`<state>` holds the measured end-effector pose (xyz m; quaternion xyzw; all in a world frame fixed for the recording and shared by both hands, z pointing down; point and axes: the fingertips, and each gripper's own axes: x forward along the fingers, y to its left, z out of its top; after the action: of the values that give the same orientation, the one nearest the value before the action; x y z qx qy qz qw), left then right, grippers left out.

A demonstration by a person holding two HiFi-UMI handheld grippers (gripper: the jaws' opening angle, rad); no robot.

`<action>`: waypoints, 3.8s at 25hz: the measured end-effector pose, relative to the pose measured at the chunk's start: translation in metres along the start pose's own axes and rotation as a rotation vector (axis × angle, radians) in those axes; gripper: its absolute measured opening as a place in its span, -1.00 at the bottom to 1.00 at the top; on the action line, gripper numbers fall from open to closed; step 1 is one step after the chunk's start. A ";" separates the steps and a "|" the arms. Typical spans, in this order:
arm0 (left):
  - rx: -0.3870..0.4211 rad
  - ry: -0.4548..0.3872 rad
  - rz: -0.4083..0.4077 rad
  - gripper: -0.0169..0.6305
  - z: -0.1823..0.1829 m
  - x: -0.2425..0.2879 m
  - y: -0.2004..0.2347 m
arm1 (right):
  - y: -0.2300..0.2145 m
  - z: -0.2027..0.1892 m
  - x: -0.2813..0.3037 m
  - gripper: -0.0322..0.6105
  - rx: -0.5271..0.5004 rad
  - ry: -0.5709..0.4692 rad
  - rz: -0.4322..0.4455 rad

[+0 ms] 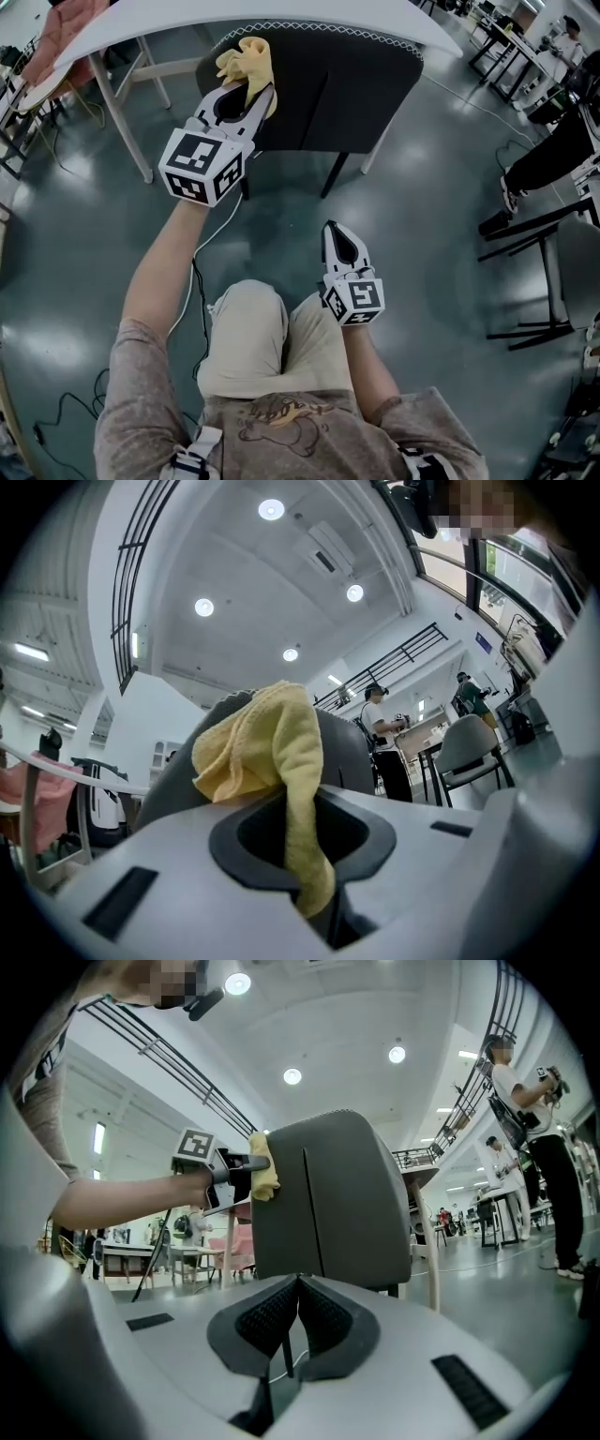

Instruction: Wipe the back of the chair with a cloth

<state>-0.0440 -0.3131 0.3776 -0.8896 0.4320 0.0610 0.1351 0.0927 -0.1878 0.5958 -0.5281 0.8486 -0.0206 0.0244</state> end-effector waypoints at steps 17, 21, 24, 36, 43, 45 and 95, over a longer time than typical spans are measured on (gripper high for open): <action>-0.081 0.028 -0.194 -0.77 -0.009 0.062 -0.077 | -0.031 -0.007 -0.039 -0.82 -0.007 0.016 -0.095; -0.067 0.045 -0.229 -0.77 -0.012 0.075 -0.099 | -0.036 -0.008 -0.045 -0.82 -0.007 0.013 -0.102; -0.069 0.057 -0.250 -0.77 -0.019 0.088 -0.114 | -0.040 -0.009 -0.052 -0.82 -0.008 0.009 -0.116; -0.078 0.087 -0.346 -0.77 -0.034 0.147 -0.173 | -0.069 -0.012 -0.082 -0.82 0.010 0.015 -0.203; -0.097 0.084 -0.414 -0.77 -0.031 0.139 -0.209 | -0.075 -0.017 -0.087 -0.82 0.015 0.022 -0.218; -0.106 0.073 -0.412 -0.77 -0.028 0.133 -0.204 | -0.073 -0.016 -0.085 -0.82 0.012 0.021 -0.211; -0.046 0.185 0.092 -0.77 -0.126 -0.071 0.031 | -0.050 -0.024 -0.072 -0.82 0.002 0.039 -0.141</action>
<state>-0.1133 -0.3147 0.5078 -0.8734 0.4817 -0.0054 0.0713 0.1672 -0.1451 0.6238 -0.5861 0.8095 -0.0333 0.0066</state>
